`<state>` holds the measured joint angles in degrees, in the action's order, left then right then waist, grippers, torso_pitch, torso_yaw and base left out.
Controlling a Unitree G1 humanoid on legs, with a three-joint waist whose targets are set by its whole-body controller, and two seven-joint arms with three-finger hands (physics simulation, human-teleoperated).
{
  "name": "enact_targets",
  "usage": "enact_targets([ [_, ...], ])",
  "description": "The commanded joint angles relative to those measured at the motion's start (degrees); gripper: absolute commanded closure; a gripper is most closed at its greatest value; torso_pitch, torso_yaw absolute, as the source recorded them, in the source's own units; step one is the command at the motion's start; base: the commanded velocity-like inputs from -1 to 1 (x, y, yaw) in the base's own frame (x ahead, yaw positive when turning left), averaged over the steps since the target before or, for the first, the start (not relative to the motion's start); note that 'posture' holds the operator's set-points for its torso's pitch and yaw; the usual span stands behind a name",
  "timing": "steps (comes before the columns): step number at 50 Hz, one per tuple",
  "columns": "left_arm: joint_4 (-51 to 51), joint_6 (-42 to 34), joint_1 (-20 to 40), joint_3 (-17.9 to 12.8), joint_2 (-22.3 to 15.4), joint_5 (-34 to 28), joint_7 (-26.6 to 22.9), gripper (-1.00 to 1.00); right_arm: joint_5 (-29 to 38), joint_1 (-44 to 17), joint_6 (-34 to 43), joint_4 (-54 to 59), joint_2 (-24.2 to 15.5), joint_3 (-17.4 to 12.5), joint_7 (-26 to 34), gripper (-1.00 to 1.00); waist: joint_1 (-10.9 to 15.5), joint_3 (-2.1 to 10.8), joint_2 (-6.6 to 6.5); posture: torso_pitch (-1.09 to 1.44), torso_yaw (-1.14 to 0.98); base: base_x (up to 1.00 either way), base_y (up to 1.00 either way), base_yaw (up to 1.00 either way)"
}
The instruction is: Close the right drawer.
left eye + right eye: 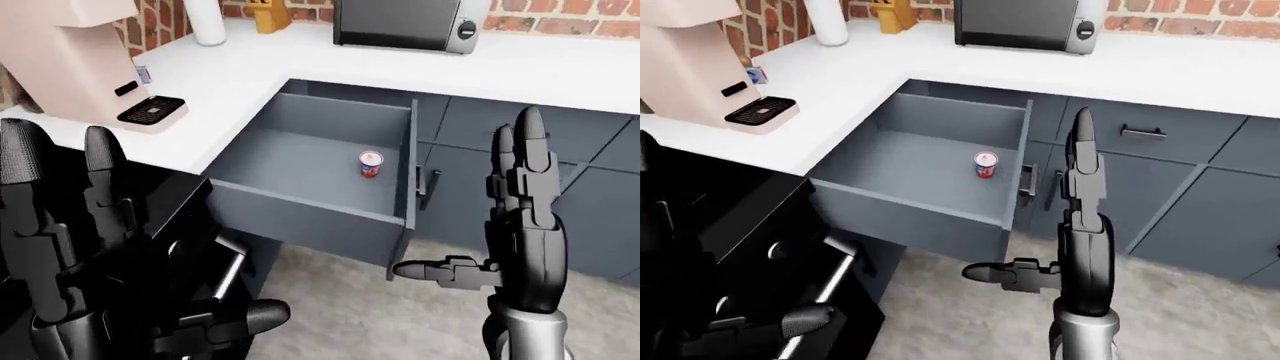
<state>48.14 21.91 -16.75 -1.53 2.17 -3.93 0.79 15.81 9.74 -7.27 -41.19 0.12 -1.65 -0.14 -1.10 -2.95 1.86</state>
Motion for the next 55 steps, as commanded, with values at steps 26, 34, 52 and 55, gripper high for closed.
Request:
enact_targets([
  [26, 1.5, 1.7, 0.2, -0.4, -0.2, 0.2, 0.2, -1.00, -0.9, -0.9, -1.4, -2.3, 0.1, 0.4, -0.2, -1.00, 2.7, 1.48, -0.43, 0.00, 0.00, 0.07, 0.08, 0.00],
  [34, 1.8, 1.5, 0.2, -0.3, -0.1, 0.2, 0.2, -1.00, -0.8, -0.9, -1.5, -2.2, 0.1, 0.4, -0.1, -1.00, 2.0, 2.49, -1.71, 0.00, 0.00, 0.00, 0.00, 0.00],
  [52, 1.5, 1.9, 0.0, -0.2, -0.2, 0.1, 0.3, -1.00, -0.6, -0.6, -2.9, -1.5, 0.1, 0.4, -0.2, -1.00, 1.3, 1.54, -1.79, 0.00, 0.00, 0.01, 0.00, 0.00],
  [55, 1.4, 2.0, -0.1, -0.2, -0.2, 0.1, 0.3, -1.00, -0.5, -0.6, -2.6, -1.7, 0.2, 0.5, -0.1, -1.00, 1.4, 1.54, -1.68, 0.00, 0.00, 0.04, 0.00, 0.00],
])
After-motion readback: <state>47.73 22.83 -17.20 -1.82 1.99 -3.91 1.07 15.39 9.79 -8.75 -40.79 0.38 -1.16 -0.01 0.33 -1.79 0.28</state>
